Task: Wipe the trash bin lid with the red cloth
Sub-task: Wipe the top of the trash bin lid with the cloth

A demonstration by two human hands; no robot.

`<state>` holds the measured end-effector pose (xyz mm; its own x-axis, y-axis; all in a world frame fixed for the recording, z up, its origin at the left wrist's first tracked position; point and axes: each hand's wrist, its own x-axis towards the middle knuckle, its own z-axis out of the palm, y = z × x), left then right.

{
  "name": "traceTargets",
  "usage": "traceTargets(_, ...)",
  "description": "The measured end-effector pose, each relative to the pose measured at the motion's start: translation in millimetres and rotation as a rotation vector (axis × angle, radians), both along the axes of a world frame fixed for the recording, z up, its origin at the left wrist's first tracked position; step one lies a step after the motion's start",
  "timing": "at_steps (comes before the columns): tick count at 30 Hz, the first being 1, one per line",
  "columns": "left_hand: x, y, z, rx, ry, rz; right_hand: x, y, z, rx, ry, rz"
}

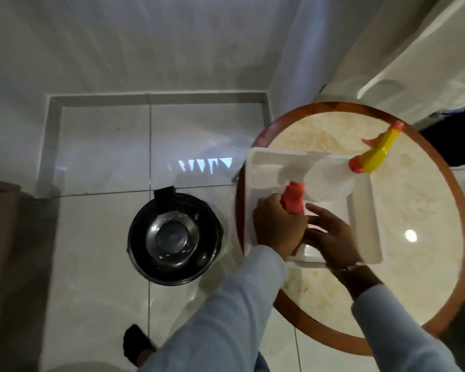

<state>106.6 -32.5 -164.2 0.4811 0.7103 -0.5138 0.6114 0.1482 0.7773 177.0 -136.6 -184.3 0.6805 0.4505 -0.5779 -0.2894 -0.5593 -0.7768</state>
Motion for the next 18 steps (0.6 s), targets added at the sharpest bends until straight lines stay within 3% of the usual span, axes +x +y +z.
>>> traceTargets(4, -42.5, 31.5, 13.4, -0.182, -0.211, 0.015, -21.2, 17.3, 37.6, 0.169, 0.009, -0.007)
traceTargets(9, -120.5, 75.2, 3.5, -0.388, -0.459, 0.175, -76.9, 66.4, 55.9, 0.084, -0.258, 0.302)
traceTargets(12, -170.7, 102.5, -26.4, -0.475, -0.571, 0.196, -119.4, 103.7, 32.8, 0.157, -0.222, 0.445)
traceTargets(15, -214.5, 129.8, -70.0, -0.487, -0.558, 0.237, -155.5, 137.0, -21.7, 0.162, -0.068, 0.415)
traceTargets(18, -236.2, 147.4, -111.5, -0.300, -0.399, 0.189, -181.5, 155.0, -80.1, 0.160, -0.009, 0.279)
